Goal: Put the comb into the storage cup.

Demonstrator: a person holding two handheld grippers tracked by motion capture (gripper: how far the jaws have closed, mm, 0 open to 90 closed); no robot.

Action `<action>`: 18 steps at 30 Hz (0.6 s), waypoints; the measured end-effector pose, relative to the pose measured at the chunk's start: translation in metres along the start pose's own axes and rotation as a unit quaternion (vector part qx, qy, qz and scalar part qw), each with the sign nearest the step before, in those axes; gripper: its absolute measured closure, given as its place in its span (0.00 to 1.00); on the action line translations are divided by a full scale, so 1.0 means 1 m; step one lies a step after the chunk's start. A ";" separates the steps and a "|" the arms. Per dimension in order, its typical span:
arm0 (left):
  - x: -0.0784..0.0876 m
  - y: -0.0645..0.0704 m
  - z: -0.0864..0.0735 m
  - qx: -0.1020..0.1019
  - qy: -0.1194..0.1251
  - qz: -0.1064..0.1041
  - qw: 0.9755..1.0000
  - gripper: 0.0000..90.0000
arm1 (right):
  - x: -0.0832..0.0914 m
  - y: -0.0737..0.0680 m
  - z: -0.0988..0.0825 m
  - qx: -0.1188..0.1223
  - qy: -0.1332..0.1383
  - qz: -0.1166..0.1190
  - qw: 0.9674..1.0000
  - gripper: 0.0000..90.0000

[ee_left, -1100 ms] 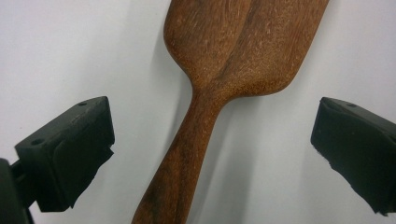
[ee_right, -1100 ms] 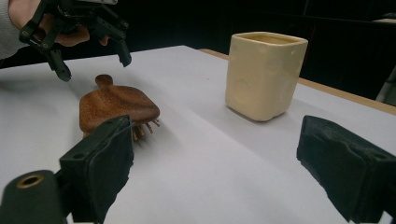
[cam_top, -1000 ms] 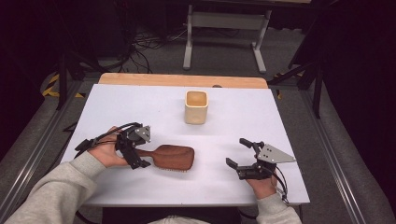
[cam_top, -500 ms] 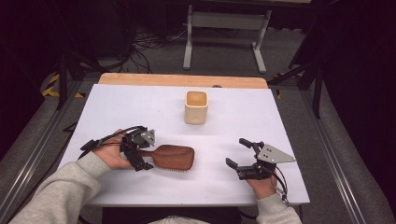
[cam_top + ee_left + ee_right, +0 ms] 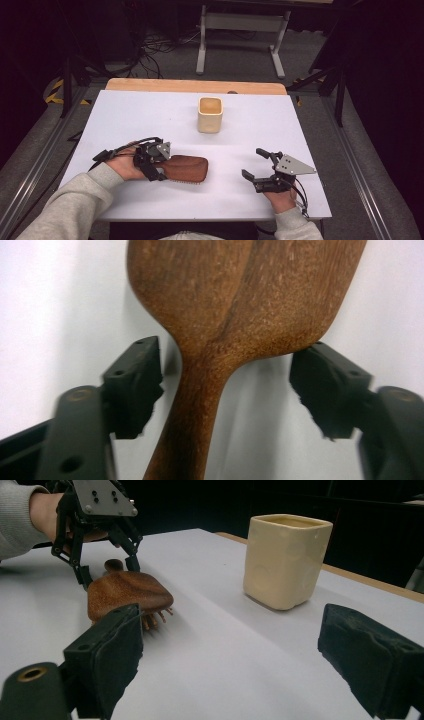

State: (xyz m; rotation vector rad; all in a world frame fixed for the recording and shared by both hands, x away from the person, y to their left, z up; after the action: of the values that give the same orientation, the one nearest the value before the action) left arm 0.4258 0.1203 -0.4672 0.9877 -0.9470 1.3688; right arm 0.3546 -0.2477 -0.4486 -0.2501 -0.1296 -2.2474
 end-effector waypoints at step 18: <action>0.002 0.002 0.003 -0.033 -0.024 0.007 0.999 0.79 | -0.001 0.000 -0.001 -0.002 -0.001 0.002 1.000 0.13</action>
State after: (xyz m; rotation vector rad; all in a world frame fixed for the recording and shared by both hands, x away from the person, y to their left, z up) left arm 0.4240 0.1179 -0.4646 0.9696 -1.0311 1.3228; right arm 0.3549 -0.2468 -0.4494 -0.2550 -0.1262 -2.2438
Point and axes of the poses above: each handheld gripper's, and its own axes: x roughly backward along the jaws, z roughly out of its top, y roughly to its right, the point moved 3 cm from there along -x, roughly forward along the jaws, and after that the axes turned 3 degrees about -x, right-handed, at the moved point
